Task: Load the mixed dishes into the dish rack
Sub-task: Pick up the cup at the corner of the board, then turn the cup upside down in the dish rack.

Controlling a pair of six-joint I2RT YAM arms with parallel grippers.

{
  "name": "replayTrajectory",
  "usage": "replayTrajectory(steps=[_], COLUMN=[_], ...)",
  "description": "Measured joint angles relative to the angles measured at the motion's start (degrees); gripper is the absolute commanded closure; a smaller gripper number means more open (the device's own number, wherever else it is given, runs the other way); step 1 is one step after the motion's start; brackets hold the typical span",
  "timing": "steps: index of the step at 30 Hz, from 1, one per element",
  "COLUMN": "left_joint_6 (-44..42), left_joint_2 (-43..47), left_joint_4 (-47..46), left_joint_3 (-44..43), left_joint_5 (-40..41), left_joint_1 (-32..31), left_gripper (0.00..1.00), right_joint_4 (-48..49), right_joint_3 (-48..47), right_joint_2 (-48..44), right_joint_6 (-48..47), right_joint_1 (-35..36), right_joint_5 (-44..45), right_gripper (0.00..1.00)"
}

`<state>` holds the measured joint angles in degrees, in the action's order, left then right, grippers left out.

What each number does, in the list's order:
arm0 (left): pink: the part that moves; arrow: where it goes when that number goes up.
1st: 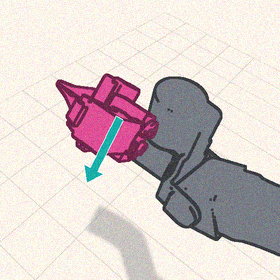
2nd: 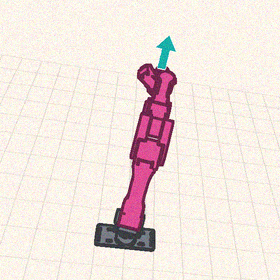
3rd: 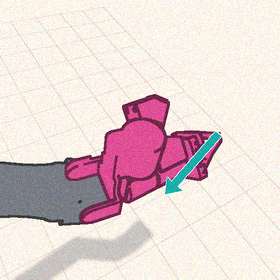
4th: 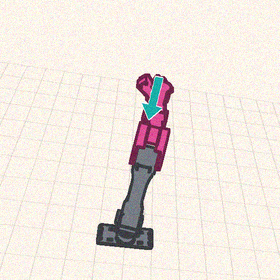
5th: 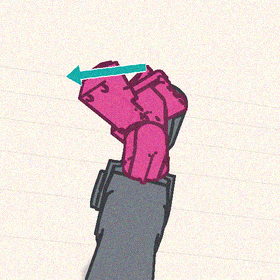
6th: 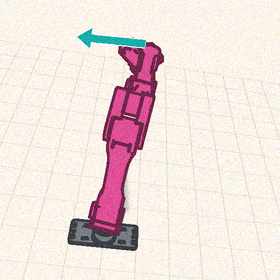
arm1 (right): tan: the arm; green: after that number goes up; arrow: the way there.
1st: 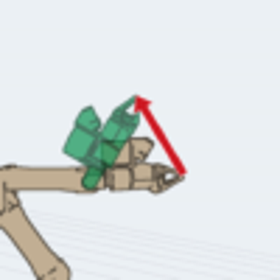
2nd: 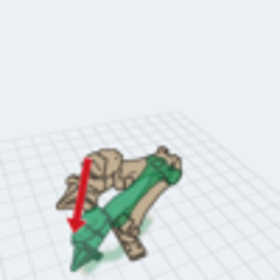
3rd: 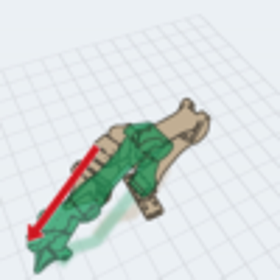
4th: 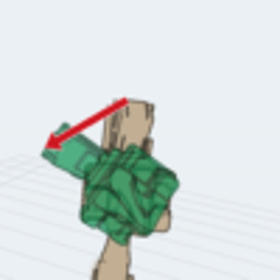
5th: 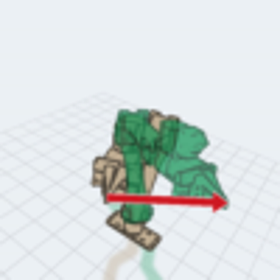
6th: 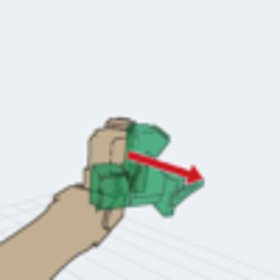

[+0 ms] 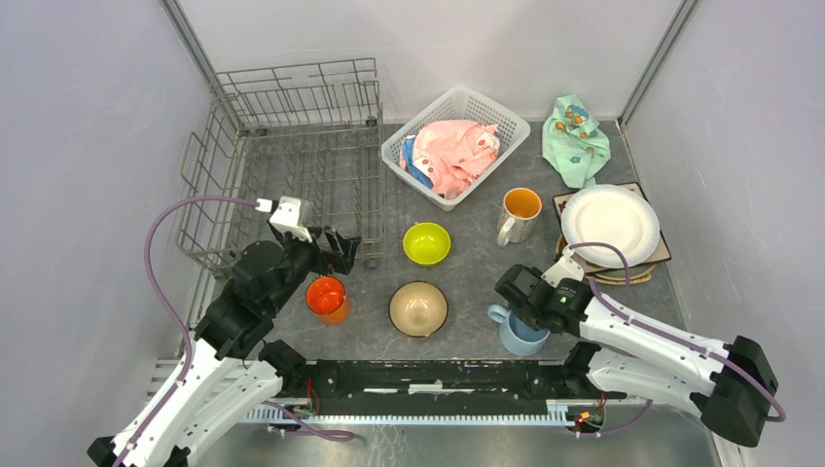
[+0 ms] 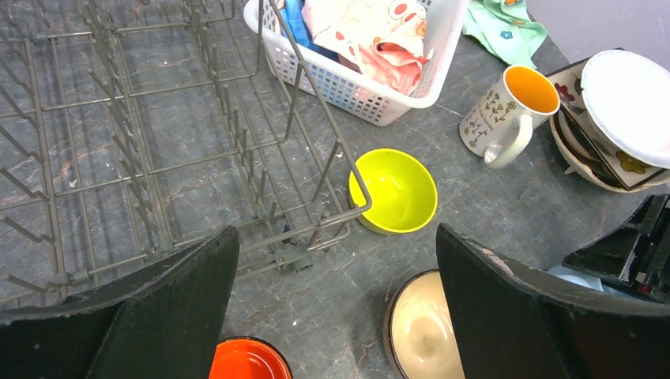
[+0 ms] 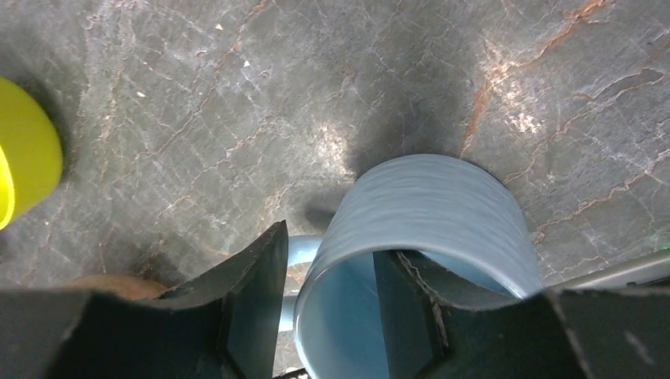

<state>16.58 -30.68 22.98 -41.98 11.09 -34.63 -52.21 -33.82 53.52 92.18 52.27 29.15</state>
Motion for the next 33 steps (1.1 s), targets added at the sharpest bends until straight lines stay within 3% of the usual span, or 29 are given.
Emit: replayTrajectory(steps=[2, 14, 23, 33], left_joint_6=[0.0, 0.0, 0.07, 6.51], left_joint_2=[0.04, -0.31, -1.33, -2.56], left_joint_4=[0.17, 0.94, 1.4, 3.82], left_joint_3=[0.07, 0.09, 0.09, -2.08], left_joint_5=[0.24, 1.05, 2.43, -1.09], left_joint_1=[0.0, 0.0, 0.0, 0.0], left_gripper=[0.0, 0.0, 0.0, 0.0], right_joint_4=[1.33, 5.64, 4.11, 12.44], right_joint_3=[1.16, 3.52, 2.91, 2.93], right_joint_2=[0.22, -1.62, -6.97, -24.52], right_joint_6=[-0.59, -5.73, -11.1, -26.77], right_joint_1=[-0.44, -1.7, -1.73, -1.77], right_joint_5=[-0.24, 0.83, 1.92, -0.28], right_gripper=[0.53, 0.98, 1.0, 1.0])
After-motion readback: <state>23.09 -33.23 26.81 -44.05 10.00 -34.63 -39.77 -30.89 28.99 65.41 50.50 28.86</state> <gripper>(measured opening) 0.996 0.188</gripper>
